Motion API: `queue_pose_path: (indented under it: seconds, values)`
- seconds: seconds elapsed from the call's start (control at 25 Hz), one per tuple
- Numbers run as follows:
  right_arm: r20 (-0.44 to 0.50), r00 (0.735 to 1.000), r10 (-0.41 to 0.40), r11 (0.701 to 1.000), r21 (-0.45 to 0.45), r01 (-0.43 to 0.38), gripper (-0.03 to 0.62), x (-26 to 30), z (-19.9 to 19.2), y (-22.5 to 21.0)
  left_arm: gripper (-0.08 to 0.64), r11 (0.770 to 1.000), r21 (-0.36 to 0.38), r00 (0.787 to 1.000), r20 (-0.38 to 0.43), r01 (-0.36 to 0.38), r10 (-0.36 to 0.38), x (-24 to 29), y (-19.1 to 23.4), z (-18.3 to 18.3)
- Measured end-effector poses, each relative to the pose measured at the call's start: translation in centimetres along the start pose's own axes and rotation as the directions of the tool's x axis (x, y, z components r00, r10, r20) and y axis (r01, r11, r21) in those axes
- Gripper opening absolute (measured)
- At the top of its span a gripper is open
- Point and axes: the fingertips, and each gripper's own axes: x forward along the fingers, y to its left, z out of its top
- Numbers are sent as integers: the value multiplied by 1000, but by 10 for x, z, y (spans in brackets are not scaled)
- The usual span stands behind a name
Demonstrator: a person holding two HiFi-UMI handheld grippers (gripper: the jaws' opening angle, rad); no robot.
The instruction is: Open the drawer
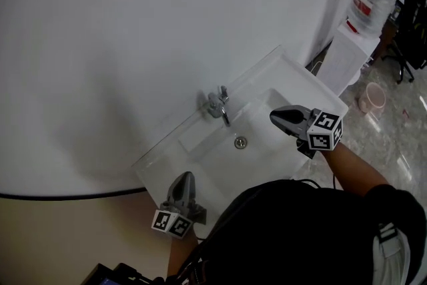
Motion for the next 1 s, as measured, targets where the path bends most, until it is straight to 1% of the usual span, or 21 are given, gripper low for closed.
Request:
queue_pose_path:
  seconds: [0.2,0.44,0.6,0.8,1.0]
  values:
    - [5,999,-40,999,1,40,5,-35,-13,-16,-8,999,-7,998,-42,45,-45,31,-27,-21]
    - [43,996,-81,997,-14,81,4,-87,-15,-48,-8,996,34,993,-85,79,-76,78,-71,-29]
    - [58,994,-95,995,-24,97,-2,-115,-19,-65,-8,993,46,988,-113,112,-106,111,-98,-36]
    - [79,989,-123,992,-12,124,-2,-143,-24,-77,-8,982,54,973,-154,180,-170,139,-132,-50]
    - [93,977,-194,981,6,194,-2,-179,-28,-97,-9,965,54,948,-205,258,-242,167,-159,-64]
